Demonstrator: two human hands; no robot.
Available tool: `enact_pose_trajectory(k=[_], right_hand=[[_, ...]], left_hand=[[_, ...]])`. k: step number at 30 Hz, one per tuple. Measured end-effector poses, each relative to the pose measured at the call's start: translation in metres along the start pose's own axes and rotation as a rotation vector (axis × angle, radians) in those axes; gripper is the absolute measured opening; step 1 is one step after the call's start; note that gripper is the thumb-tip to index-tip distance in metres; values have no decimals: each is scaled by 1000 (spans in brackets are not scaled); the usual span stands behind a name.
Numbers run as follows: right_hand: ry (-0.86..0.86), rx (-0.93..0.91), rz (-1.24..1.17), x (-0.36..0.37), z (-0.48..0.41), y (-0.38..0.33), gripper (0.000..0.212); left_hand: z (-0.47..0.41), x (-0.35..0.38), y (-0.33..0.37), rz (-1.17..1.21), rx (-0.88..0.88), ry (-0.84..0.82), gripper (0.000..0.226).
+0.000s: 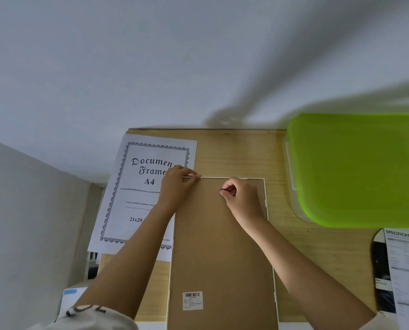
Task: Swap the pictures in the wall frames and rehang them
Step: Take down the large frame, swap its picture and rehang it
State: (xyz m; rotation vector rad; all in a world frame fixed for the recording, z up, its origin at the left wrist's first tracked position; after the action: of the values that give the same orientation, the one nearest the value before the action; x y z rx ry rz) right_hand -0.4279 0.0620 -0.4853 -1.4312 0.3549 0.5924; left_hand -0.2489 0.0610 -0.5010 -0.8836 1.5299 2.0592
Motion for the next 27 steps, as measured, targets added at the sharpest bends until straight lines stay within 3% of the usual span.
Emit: enact_pose_trajectory(k=[8, 13, 27], right_hand=[[-25, -3, -18, 0, -7, 6, 15], [-40, -110, 4, 5, -8, 2, 23], [50, -160, -21, 5, -3, 9, 19]], left_hand=[[1, 5, -1, 13, -15, -2, 19], [2, 6, -1, 38, -25, 2, 17], [-2, 7, -2, 44, -50, -16, 16]])
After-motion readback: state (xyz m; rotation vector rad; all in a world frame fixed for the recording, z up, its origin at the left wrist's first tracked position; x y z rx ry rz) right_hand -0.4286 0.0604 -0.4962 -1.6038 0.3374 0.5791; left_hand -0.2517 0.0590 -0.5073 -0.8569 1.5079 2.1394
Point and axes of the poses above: each hand's wrist, its own z-axis away from the middle knuckle, its own x-axis out of the palm, y = z × x, the point moved 1 cm from there along -z, towards the middle knuckle, and after that the axes turned 4 degrees about -z, right-handed, at the moved point
